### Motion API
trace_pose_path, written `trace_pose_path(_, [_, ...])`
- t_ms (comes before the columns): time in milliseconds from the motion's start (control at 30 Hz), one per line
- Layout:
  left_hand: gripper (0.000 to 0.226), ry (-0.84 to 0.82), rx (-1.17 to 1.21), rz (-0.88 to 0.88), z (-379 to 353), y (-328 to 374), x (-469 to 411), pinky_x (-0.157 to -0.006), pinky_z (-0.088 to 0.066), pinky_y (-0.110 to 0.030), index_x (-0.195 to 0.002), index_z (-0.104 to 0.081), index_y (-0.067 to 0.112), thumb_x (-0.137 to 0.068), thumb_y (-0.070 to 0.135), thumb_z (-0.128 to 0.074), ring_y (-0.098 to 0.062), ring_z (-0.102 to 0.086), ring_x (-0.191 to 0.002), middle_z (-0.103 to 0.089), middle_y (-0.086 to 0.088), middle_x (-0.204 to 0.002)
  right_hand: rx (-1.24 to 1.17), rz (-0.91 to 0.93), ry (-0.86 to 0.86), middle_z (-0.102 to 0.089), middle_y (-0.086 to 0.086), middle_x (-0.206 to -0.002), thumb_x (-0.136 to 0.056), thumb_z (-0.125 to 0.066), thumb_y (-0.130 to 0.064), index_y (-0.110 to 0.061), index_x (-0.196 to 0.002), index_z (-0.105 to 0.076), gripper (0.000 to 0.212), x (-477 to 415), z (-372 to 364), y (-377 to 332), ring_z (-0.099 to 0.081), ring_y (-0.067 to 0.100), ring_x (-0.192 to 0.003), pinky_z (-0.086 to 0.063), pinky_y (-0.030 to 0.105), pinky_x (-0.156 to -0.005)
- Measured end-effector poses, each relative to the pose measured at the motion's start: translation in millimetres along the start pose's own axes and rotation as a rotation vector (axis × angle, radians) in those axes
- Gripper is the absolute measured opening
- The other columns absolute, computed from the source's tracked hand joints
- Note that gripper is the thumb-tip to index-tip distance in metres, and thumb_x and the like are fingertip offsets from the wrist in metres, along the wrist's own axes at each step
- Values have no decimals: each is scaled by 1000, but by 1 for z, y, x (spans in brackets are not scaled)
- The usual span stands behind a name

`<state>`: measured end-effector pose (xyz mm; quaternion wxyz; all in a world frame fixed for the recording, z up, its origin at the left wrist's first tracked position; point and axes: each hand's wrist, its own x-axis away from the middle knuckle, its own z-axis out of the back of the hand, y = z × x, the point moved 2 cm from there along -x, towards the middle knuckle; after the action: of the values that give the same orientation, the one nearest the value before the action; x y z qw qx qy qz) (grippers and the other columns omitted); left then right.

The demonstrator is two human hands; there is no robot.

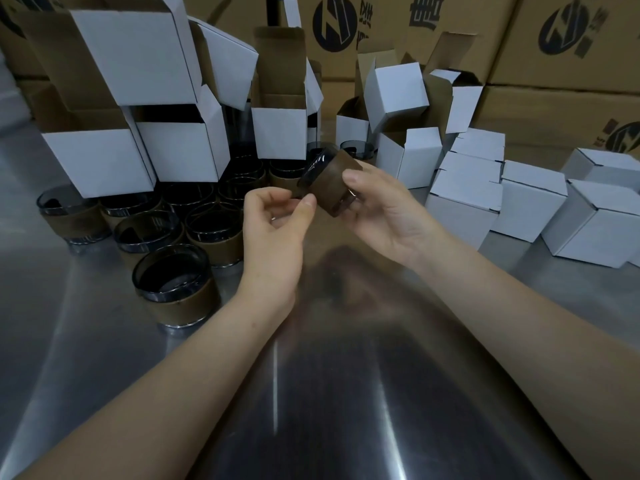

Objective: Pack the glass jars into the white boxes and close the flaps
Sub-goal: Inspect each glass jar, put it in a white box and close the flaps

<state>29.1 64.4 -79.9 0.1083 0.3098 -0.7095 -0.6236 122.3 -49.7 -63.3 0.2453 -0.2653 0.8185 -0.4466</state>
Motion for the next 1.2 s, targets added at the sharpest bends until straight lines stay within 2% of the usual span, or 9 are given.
trace_pose_path(100, [15, 1, -15, -2, 0, 2, 1, -90, -53, -29, -104, -59, 18, -92, 11, -64, 6, -62, -85, -64, 7, -97, 174, 79, 53, -67, 12, -114, -87, -64, -4, -1, -125, -58, 39, 1, -1, 1, -64, 24, -110, -53, 31, -94])
trace_pose_path(233, [23, -19, 81, 92, -1, 2, 4, -90, -54, -33, -116, -64, 16, -94, 12, -62, -11, -67, -103, -70, 0, -107, 463, 189, 185, -63, 4, -123, -79, -77, -11, -17, -127, -57, 53, 4, -1, 1, -59, 19, -116, -51, 35, -99])
trace_pose_path(367, [18, -152, 214, 178, -1, 0, 4, -96, -49, -37, -108, -68, 23, -96, 15, -57, -12, -66, -110, -73, 1, -113, 701, 278, 186, -56, -9, -125, -79, -79, -15, -32, -127, -52, 58, 5, -5, 6, -57, 4, -113, -52, 21, -91])
trace_pose_path(433, [23, -204, 288, 231, -2, -2, 3, -105, -42, -42, -116, -68, 17, -97, 19, -55, -13, -63, -117, -70, -1, -119, 671, 285, 149, -59, -8, -123, -83, -75, -14, -30, -125, -55, 49, 6, -7, 7, -59, 3, -111, -52, 20, -90])
trace_pose_path(600, [29, -207, 451, 280, 0, -5, -3, -107, -43, -47, -108, -72, 17, -81, 29, -68, -19, -65, -114, -72, -5, -114, 539, 267, 105, -69, 4, -116, -94, -56, -7, -20, -113, -69, 27, 8, -14, 6, -62, 22, -114, -50, 45, -102])
trace_pose_path(767, [20, -204, 515, 261, 2, -4, -7, -100, -50, -34, -103, -74, 15, -86, 24, -65, -15, -68, -107, -73, -5, -109, 490, 234, 143, -63, 12, -120, -88, -65, -2, -16, -129, -59, 44, 8, -18, 6, -64, 19, -111, -51, 37, -99])
trace_pose_path(867, [18, -230, 562, 267, 1, -2, -6, -95, -53, -33, -92, -78, 18, -92, 22, -61, -19, -67, -109, -72, -8, -111, 395, 111, 140, -59, 14, -128, -86, -69, -10, -13, -140, -48, 58, 5, -17, 7, -61, 22, -117, -45, 41, -107])
trace_pose_path(1033, [26, -278, 543, 290, 1, -2, -2, -102, -49, -38, -100, -76, 17, -96, 29, -53, -25, -62, -118, -70, -11, -116, 403, 19, -11, -67, 10, -117, -90, -63, -21, -9, -127, -59, 39, 7, -18, 12, -64, 21, -112, -47, 36, -103])
trace_pose_path(1200, [30, -288, 454, 263, 1, 1, -2, -104, -45, -41, -116, -69, 18, -96, 33, -53, -21, -62, -120, -69, -7, -122, 608, 147, 90, -60, -1, -128, -81, -76, -20, -21, -136, -51, 60, 9, -15, 10, -58, 12, -119, -50, 34, -101])
